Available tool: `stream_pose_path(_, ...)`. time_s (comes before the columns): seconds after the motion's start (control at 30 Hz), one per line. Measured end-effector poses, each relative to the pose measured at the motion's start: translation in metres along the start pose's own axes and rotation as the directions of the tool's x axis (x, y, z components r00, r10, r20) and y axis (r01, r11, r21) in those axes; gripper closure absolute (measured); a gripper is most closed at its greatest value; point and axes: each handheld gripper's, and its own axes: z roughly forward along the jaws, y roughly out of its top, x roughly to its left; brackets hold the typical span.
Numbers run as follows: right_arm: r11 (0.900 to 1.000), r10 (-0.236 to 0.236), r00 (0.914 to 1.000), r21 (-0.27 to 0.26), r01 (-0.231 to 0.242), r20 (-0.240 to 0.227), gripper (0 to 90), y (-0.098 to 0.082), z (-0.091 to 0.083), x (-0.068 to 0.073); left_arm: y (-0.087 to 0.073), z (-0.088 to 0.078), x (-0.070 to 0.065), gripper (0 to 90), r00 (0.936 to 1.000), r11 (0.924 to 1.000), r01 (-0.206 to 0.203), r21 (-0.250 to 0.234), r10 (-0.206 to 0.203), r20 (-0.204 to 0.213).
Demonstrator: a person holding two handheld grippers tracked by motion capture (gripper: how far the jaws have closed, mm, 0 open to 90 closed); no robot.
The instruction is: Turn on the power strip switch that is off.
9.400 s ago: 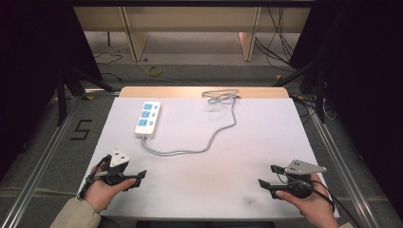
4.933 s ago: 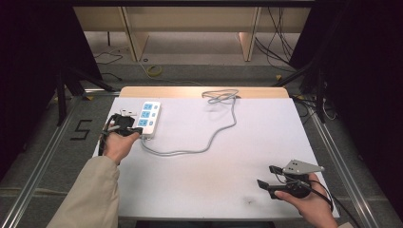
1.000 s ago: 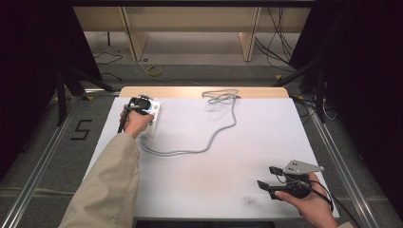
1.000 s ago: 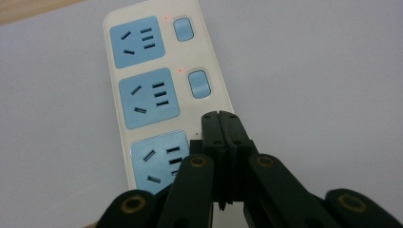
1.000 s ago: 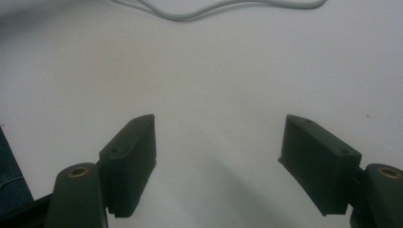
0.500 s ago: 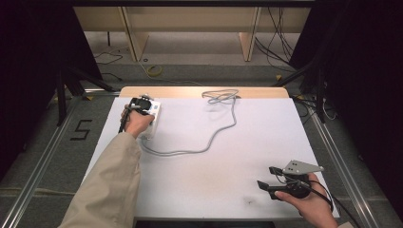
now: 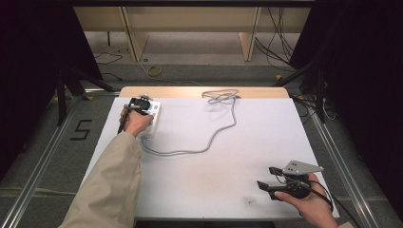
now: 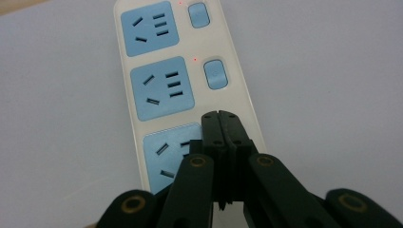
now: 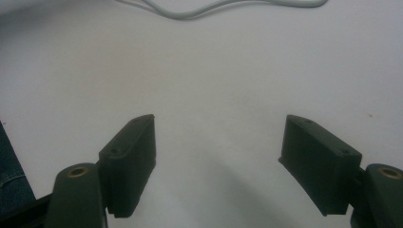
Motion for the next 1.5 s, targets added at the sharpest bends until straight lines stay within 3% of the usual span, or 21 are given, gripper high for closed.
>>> stream_pose_path(0.2,1.0,0.003,1.0,-0.004,-0.003,0.006,27.9,0.0,0.0,-0.001,0.004,-0.005,-0.004,90.0,0.9998,0.9991,-0.015,-0.04,0.015,0.015)
stream_pose_path(0.3,1.0,0.004,1.0,-0.002,-0.004,0.006,27.9,0.0,0.0,-0.001,0.006,-0.004,-0.006,90.0,0.9992,0.9992,-0.038,-0.01,0.038,0.009)
stream_pose_path(0.37,1.0,0.004,1.0,-0.003,-0.004,0.005,27.9,0.0,0.0,-0.001,0.004,-0.002,-0.006,90.0,0.9996,0.9997,-0.025,0.001,0.025,0.01)
stream_pose_path(1.1,1.0,-0.001,1.0,-0.007,0.001,0.006,27.9,0.0,0.0,-0.001,0.008,-0.001,-0.01,90.0,0.9993,0.9986,-0.036,0.038,0.036,-0.002)
stream_pose_path(1.2,1.0,-0.002,1.0,-0.008,0.002,0.004,27.9,0.0,0.0,0.0,0.008,0.0,-0.009,90.0,0.9976,0.9969,-0.06,0.052,0.061,-0.032)
stream_pose_path(1.37,1.0,-0.001,1.0,-0.005,0.001,0.004,27.9,0.0,0.0,0.0,0.007,0.0,-0.011,90.0,0.9961,0.9957,-0.078,0.049,0.08,-0.037)
stream_pose_path(1.5,1.0,-0.003,1.0,-0.006,0.003,0.005,27.9,0.0,0.0,0.0,0.008,-0.001,-0.011,90.0,0.9989,0.9985,-0.046,0.028,0.046,0.003)
